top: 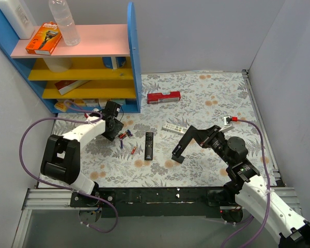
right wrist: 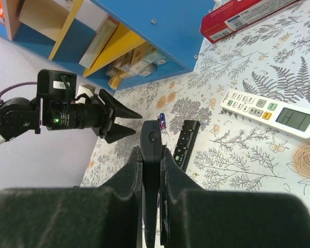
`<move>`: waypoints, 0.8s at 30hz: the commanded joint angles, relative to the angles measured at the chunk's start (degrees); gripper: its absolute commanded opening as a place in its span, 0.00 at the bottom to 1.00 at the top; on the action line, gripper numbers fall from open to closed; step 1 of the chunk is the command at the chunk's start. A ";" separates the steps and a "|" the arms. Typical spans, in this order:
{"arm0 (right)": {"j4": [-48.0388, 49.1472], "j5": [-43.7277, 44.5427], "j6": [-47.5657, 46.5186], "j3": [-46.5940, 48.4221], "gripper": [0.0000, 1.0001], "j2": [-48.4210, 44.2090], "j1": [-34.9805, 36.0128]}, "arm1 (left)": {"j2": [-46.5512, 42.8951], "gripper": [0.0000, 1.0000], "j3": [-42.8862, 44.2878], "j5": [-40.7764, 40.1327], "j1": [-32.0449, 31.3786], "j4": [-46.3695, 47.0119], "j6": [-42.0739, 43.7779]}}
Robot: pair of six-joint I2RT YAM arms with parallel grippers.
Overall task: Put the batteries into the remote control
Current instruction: Pick up the battery from the center of the board.
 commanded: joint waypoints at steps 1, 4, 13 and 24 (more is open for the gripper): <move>3.20 -2.33 -1.41 3.17 0.01 0.61 -0.45 | 0.40 0.48 2.12 -1.66 0.42 -0.49 -4.25; 3.38 -2.94 -1.76 3.35 0.01 0.96 -0.89 | 1.20 0.47 1.95 -1.66 0.42 -1.46 -5.74; 4.08 -5.40 -2.11 3.70 0.01 1.92 -2.56 | 2.78 0.45 1.95 -2.62 0.51 -0.76 -4.35; 3.20 -7.25 -3.17 3.97 0.01 0.96 -4.31 | -1.52 0.49 0.19 -1.23 1.56 6.18 24.10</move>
